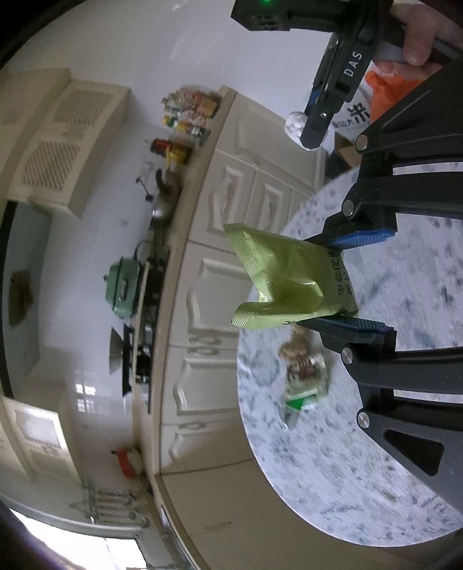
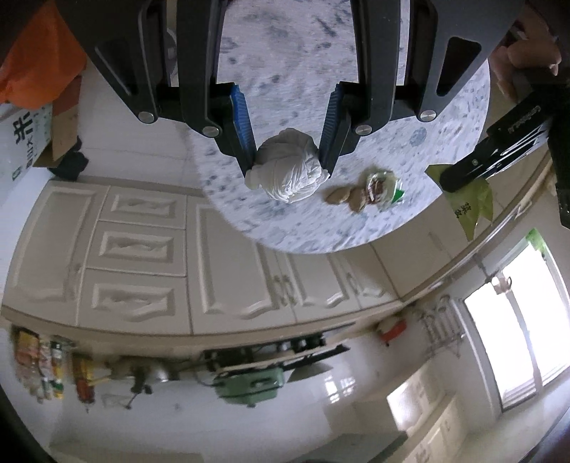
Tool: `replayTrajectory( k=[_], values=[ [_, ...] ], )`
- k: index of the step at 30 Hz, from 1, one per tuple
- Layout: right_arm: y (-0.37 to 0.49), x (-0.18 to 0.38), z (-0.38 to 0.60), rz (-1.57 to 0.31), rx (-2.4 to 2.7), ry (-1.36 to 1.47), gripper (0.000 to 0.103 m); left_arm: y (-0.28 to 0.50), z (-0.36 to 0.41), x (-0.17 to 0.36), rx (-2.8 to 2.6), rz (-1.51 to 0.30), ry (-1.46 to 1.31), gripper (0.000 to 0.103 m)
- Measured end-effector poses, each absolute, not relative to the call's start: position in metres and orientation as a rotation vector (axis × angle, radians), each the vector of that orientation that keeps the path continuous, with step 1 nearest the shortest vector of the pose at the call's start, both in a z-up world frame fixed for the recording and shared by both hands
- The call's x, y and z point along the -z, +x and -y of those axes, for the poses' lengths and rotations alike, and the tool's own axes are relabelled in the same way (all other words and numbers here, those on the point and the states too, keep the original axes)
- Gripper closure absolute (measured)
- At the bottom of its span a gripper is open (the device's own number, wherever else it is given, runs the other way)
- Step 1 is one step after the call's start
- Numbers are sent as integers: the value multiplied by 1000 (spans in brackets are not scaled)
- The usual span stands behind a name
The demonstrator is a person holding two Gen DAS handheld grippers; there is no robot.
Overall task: Collect trash
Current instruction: 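Lift both held items and carry them over the blue bin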
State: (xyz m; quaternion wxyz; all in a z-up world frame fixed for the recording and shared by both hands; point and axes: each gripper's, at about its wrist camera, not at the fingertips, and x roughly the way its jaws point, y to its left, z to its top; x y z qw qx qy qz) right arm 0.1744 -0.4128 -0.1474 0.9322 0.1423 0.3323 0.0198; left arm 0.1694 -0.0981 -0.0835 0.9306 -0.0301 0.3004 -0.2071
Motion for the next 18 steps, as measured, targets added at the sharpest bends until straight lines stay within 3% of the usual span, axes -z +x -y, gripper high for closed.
replayTrajectory(
  k=[18],
  values=[
    [108,144,545,-604,243,416,67,178,244,79,675,-614,47,73]
  ],
)
